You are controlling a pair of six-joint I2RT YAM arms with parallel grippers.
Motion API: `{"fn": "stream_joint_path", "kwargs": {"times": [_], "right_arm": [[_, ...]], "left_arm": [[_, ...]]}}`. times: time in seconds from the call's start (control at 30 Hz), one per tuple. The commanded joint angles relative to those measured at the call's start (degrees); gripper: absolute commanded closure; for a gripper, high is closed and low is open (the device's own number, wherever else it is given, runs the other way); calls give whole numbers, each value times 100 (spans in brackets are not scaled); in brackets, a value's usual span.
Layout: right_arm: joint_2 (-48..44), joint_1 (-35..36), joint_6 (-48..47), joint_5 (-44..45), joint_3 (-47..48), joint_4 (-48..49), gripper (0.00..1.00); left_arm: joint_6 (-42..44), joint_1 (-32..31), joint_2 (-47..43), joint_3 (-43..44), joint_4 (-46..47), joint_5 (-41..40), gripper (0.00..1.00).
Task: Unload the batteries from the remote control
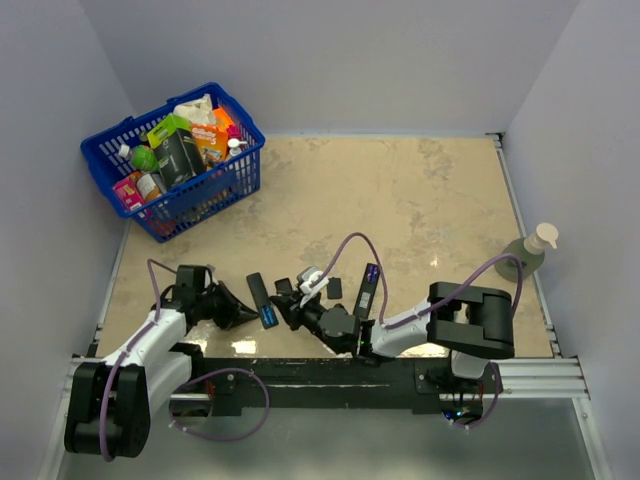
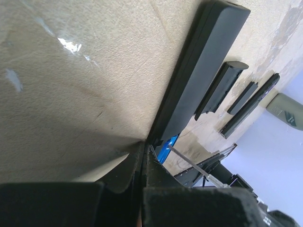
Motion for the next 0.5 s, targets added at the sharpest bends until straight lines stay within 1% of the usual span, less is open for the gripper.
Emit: {"fn": "stream_joint_path", "kwargs": {"times": [0.0,0.23,0.4,0.47], "right_arm": [[350,-184,1078,-1363,-664,-751,100],[394,-352,1254,-1557,-813,-417,100],[368,-396,1341,-1549,-840,-452,100],[385,-475,1438,-1618,-945,-260,100]], "left_arm": [[-77,-135,131,-252,83,-328,100],[-121,-188,105,-322,154,-337,100],[-112,-205,96,-314,145,-425,100],[-95,-214,131,-296,145,-460,100]]}}
